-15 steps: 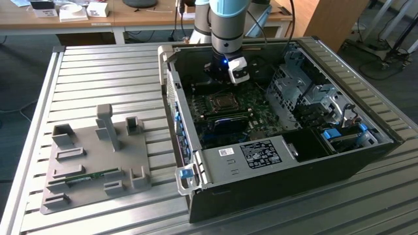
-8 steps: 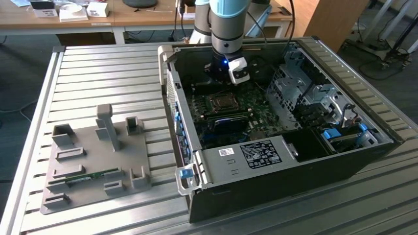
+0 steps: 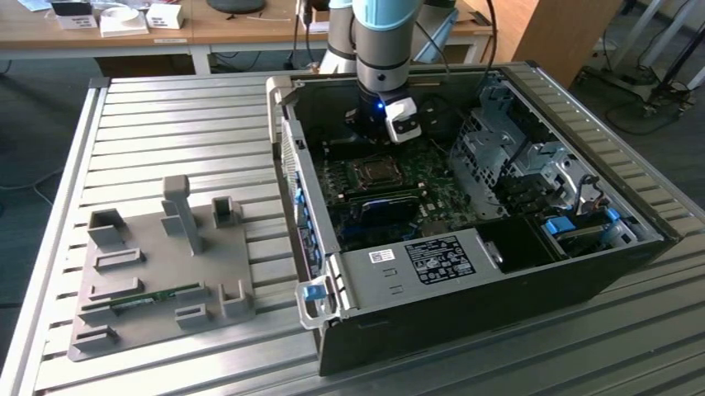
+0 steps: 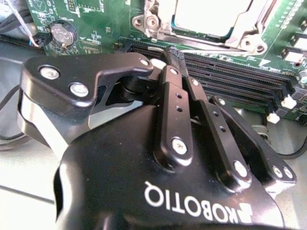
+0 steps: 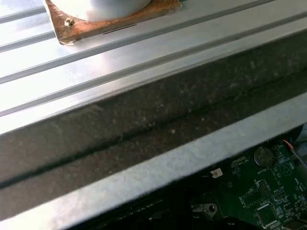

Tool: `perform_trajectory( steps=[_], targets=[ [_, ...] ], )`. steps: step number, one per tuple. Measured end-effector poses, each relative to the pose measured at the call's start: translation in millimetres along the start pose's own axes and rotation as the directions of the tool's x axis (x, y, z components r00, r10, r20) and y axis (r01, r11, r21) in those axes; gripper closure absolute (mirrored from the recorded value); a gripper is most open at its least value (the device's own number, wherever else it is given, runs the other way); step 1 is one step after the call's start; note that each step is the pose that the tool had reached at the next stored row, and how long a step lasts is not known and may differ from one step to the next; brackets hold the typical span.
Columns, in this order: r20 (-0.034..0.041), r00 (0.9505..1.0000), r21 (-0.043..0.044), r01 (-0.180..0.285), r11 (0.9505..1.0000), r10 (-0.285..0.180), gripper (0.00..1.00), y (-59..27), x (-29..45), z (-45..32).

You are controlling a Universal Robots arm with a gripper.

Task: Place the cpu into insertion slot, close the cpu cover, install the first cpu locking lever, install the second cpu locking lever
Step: 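Install the first cpu locking lever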

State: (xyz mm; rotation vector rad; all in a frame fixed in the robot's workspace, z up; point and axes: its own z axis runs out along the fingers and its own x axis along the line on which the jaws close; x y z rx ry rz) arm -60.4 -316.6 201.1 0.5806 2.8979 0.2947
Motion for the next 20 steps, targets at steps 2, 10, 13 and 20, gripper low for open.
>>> perform_trajectory(
  steps=[2, 10, 13, 20],
  targets=[
    [0.0008, 1.0, 0.0018, 0.0, 1.0, 0.0, 0.89, -0.1, 0.0, 0.1],
    [0.0024, 1.0, 0.0055, 0.001, 1.0, -0.001, 0.89, 1.1, 0.8, 1.7],
    [0.0022, 1.0, 0.0056, 0.001, 1.0, -0.001, 0.89, 2.1, 0.8, 2.2],
    [0.0023, 1.0, 0.0056, 0.001, 1.0, -0.001, 0.89, 3.6, -1.5, 2.9]
  ],
)
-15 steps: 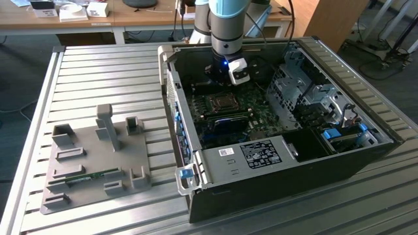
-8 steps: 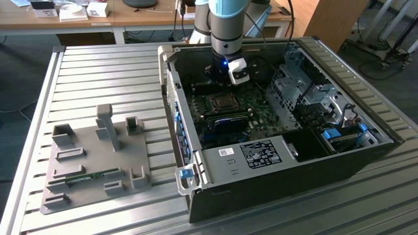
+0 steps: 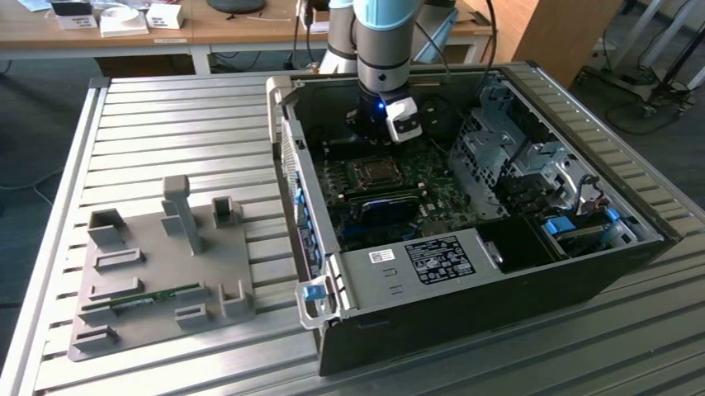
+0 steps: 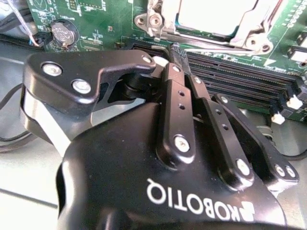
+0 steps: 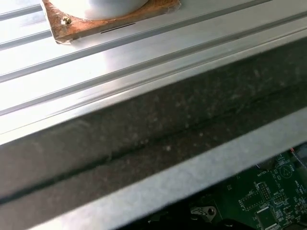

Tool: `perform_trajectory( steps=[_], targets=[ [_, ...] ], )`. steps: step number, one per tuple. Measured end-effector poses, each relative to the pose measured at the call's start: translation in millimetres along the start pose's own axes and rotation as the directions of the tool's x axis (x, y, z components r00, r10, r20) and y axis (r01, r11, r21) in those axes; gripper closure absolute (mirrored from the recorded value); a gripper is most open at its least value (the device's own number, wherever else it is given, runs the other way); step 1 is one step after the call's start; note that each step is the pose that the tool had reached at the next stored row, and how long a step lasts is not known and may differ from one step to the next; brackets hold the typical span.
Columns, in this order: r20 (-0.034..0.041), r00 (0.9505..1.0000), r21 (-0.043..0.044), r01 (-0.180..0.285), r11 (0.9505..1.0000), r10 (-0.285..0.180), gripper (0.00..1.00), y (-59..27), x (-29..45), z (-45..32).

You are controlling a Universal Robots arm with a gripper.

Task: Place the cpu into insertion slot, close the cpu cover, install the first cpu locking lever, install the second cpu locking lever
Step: 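Install the first cpu locking lever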

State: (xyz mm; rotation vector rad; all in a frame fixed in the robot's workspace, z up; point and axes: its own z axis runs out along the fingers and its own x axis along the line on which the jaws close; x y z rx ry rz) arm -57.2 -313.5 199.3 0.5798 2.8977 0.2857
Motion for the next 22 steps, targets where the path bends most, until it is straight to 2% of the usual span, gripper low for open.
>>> perform_trajectory(
  steps=[22],
  targets=[
    [0.0003, 1.0, 0.0002, -0.003, 1.0, 0.003, 0.89, 1.2, -1.0, -2.1]
  ],
)
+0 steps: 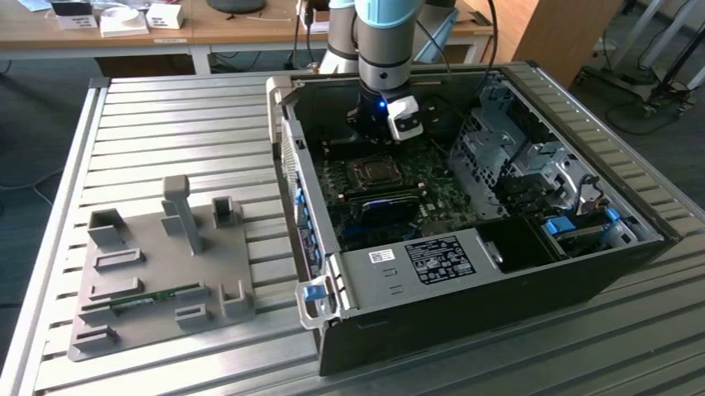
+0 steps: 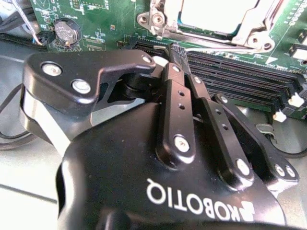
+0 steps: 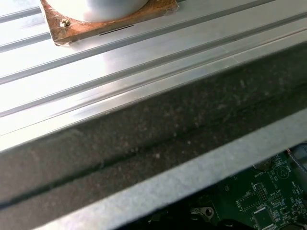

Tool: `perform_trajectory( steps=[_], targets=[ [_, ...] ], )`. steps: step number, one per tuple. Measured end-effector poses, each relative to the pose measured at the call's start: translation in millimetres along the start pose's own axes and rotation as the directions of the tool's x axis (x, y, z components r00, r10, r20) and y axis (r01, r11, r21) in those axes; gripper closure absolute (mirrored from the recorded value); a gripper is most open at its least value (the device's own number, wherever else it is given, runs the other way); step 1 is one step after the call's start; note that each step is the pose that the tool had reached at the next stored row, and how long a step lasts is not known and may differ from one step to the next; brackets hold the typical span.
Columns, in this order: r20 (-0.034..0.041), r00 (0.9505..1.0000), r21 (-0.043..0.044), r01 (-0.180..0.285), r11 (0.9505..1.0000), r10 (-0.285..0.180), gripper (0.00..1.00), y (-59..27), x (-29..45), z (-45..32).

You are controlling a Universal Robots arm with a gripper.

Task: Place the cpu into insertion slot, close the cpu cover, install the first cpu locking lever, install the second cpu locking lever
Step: 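Install the first cpu locking lever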

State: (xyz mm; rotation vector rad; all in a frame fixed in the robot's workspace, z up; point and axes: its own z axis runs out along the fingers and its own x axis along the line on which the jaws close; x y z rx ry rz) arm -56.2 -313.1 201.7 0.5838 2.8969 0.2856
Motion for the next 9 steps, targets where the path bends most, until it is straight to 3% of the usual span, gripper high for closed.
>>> perform_trajectory(
  steps=[9],
  targets=[
    [0.0, 1.0, -0.0004, -0.002, 1.0, 0.002, 0.89, 0.3, -0.1, -1.2]
  ],
)
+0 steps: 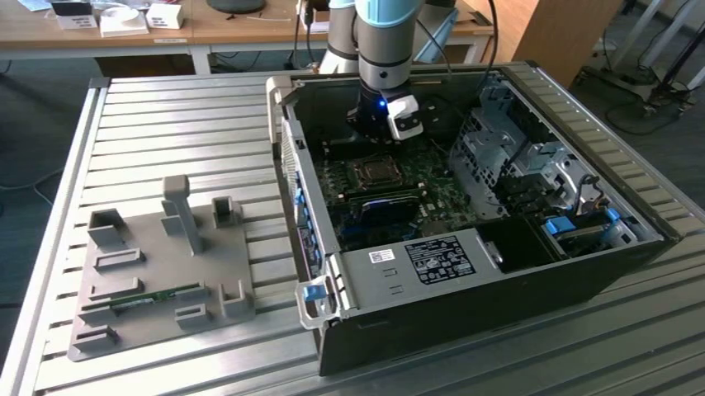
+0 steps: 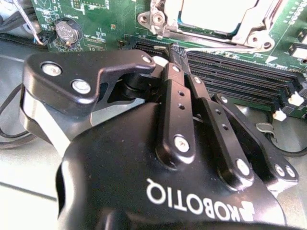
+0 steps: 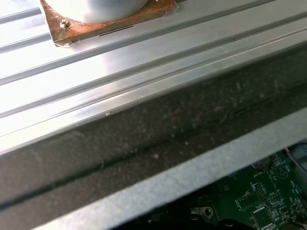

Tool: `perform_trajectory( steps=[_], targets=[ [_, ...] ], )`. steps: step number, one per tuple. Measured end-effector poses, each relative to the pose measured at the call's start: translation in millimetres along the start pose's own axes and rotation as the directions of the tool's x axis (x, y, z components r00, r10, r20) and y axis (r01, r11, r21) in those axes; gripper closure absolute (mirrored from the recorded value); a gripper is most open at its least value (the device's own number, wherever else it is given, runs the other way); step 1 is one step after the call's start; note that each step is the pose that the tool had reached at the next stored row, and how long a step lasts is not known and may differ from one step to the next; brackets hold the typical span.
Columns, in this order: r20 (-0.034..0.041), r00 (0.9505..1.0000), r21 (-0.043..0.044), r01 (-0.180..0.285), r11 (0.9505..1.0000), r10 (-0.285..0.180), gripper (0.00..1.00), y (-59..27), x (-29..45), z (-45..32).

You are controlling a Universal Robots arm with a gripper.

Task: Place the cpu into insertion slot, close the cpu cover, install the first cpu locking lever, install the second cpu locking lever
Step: 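Install the first cpu locking lever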

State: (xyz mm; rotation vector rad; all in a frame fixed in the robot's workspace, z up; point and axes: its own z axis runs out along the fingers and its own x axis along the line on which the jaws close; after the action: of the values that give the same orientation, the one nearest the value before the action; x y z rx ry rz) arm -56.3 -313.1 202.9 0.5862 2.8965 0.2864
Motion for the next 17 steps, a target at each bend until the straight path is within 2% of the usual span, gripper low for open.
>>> perform_trajectory(
  steps=[10, 17],
  targets=[
    [-0.001, 1.0, -0.0034, -0.003, 1.0, 0.003, 0.89, -0.6, 1.5, -0.3],
    [0.0034, 0.9997, -0.0014, -0.024, 0.9997, 0.024, 0.89, -0.6, 1.5, -0.3]
  ],
)
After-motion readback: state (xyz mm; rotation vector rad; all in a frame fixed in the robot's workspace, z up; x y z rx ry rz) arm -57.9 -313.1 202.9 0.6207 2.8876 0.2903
